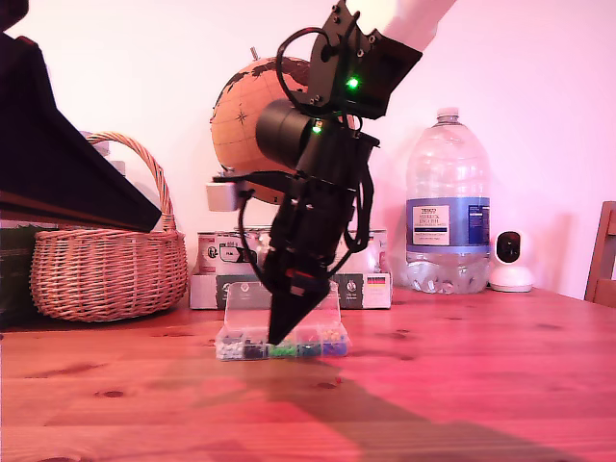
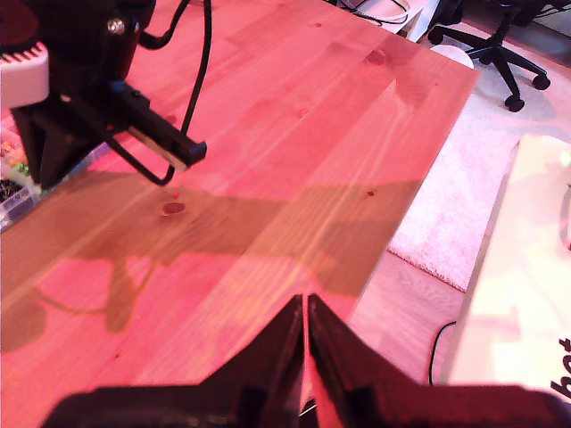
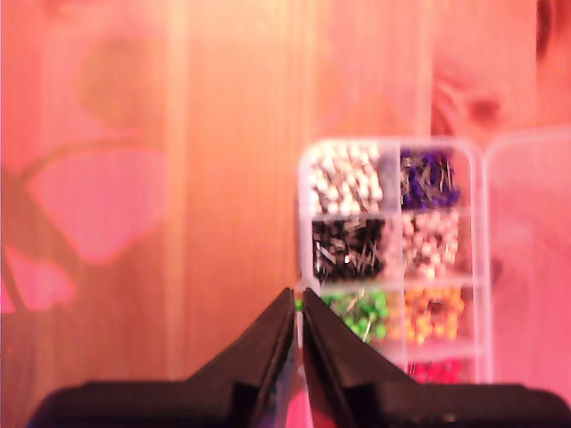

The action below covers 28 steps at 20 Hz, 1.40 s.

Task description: Sort the loose pins on the table into their correct compartments

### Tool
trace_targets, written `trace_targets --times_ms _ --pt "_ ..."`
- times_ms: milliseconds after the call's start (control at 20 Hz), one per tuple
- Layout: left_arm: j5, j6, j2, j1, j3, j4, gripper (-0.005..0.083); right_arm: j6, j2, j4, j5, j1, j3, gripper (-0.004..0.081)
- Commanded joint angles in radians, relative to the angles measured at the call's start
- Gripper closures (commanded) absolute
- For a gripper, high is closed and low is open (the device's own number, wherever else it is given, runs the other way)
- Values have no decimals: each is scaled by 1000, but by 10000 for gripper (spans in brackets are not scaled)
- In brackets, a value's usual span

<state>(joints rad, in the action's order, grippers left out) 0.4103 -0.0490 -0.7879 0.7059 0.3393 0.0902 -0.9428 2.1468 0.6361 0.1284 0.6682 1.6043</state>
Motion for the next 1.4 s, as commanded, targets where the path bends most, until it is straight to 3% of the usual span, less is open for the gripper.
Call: trace_targets --times_ms 0,250,550,1350 --pt "0 4 -4 -1 5 -8 795 2 1 0 7 -3 8 781" --pt "0 4 -4 -1 5 -8 795 2 1 43 82 -2 32 781" --pt "0 4 -4 -1 5 -8 795 2 1 49 51 -11 104 781" --pt "0 4 -4 -1 5 -8 795 4 54 49 26 -28 105 781"
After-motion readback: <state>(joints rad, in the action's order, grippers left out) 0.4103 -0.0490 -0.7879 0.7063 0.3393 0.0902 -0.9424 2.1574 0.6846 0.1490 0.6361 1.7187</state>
